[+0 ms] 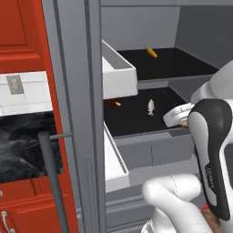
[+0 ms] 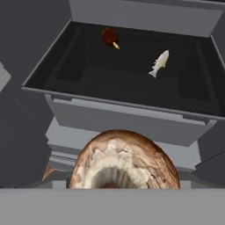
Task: Transport the fish and mushroom to the fridge. Place the fish on the rack containing meat and place the mushroom on the rack containing the vegetable, ensuring meats and vegetables are on different racks.
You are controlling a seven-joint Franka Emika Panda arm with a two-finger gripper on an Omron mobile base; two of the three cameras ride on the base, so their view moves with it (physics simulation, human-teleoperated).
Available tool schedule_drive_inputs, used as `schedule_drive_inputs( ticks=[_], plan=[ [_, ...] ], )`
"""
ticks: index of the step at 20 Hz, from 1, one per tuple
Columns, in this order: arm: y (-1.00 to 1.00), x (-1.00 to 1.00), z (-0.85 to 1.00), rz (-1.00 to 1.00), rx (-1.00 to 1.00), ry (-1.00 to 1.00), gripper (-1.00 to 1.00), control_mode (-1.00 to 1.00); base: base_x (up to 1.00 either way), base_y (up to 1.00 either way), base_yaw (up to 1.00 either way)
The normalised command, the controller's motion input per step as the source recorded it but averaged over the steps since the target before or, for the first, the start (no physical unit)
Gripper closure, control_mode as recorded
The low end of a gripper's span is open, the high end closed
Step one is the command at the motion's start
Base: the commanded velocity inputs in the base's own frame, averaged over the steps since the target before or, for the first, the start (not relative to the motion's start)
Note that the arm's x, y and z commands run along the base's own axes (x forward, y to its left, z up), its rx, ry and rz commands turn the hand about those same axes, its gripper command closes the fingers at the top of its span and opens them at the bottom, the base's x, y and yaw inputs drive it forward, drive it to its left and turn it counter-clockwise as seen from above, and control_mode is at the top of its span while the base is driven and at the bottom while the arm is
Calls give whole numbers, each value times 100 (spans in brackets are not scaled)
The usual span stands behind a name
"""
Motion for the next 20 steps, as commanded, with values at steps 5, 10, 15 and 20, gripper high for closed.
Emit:
schedule_drive_inputs(
  ticks=[5, 10, 15, 20],
  plan=[
    [0, 0, 0, 0, 0, 0, 100, 100, 100, 0, 21],
    [0, 0, 0, 0, 0, 0, 100, 100, 98, 1, 13],
    [0, -11, 20, 0, -2, -14, 100, -100, 25, 2, 0],
    [4, -43, 80, 0, -6, -41, 100, -100, 0, 0, 0]
  ],
)
